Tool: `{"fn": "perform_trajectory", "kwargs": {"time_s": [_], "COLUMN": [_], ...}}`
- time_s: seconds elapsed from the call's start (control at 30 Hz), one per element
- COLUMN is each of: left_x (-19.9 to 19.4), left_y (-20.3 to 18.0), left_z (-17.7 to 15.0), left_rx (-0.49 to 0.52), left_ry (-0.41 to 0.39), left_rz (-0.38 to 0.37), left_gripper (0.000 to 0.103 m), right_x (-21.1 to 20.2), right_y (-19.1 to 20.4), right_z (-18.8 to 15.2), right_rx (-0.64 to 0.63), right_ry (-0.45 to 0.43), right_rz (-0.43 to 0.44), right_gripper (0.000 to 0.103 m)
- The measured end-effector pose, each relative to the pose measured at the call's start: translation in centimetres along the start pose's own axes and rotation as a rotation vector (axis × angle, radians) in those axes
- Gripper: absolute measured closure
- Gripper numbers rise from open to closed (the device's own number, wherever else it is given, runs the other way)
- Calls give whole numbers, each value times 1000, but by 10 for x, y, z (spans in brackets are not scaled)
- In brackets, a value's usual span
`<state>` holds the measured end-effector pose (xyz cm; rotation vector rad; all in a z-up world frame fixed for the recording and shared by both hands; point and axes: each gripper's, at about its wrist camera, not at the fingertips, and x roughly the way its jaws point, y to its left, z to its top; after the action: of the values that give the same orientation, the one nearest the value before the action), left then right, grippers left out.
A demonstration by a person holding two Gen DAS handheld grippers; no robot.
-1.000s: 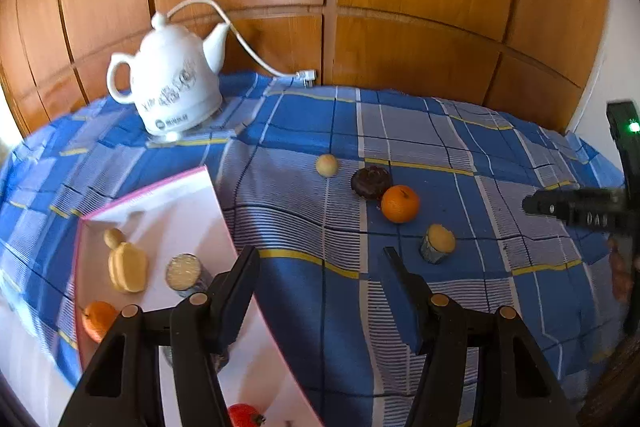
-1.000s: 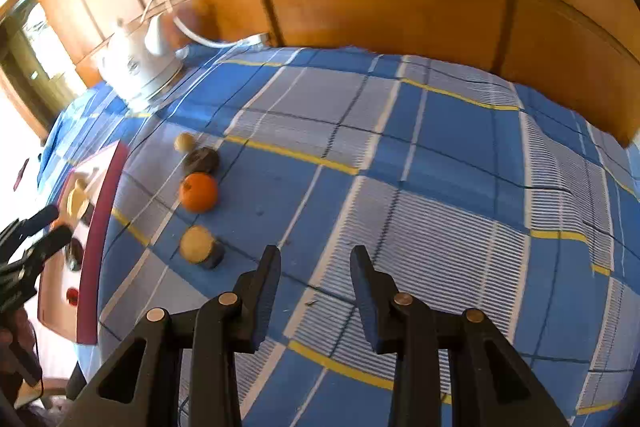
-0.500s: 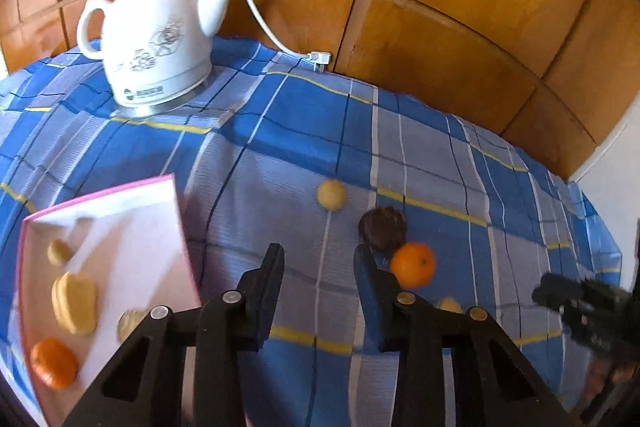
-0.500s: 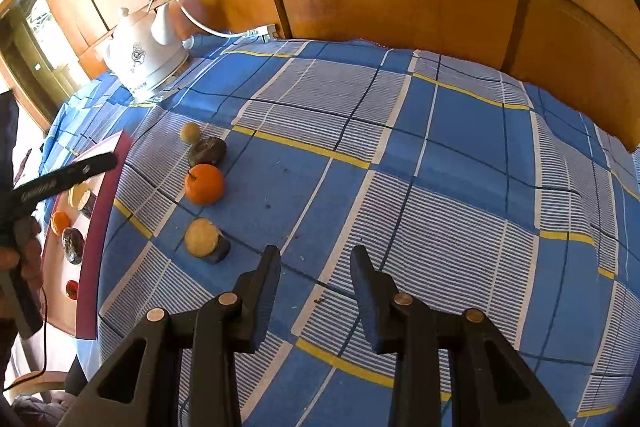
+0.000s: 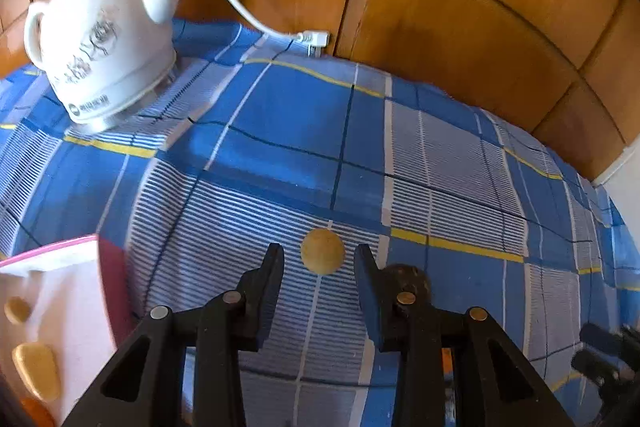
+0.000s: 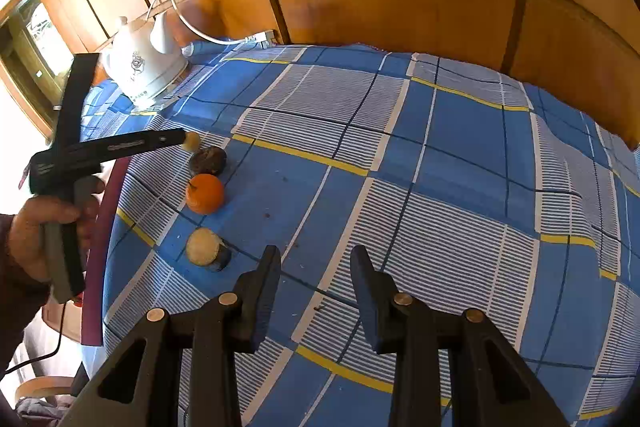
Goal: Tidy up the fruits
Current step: 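Grasp the tan round fruit with the left tool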
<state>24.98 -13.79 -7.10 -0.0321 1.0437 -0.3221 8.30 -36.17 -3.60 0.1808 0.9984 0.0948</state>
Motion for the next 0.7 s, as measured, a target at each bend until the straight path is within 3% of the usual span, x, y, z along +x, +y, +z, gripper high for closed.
{"fn": "perform_trajectory", "kwargs": {"time_s": [0.1, 0.2, 0.33, 0.47, 0.7], "left_x": [11, 24, 17, -1, -53], "left_y": [-3, 0, 4, 4, -19], "left_z": [3, 0, -7, -20, -64], "left_rx": [10, 1, -5, 4, 131], "left_ry": [5, 43, 13, 0, -68], "left_rz": [9, 0, -18, -31, -49], "left_gripper": [67, 77, 77, 77, 77], "right_x": [0, 0, -1, -2, -2], "right_y": [1, 2, 1, 0, -5], "right_z": [0, 1, 1, 2, 2], "right_rx": [-1, -8, -5, -4, 4], "right_ry": [-1, -6, -9, -17, -19], "right_rz": [9, 5, 3, -1, -38], "right_gripper": [66, 66, 66, 66, 66]}}
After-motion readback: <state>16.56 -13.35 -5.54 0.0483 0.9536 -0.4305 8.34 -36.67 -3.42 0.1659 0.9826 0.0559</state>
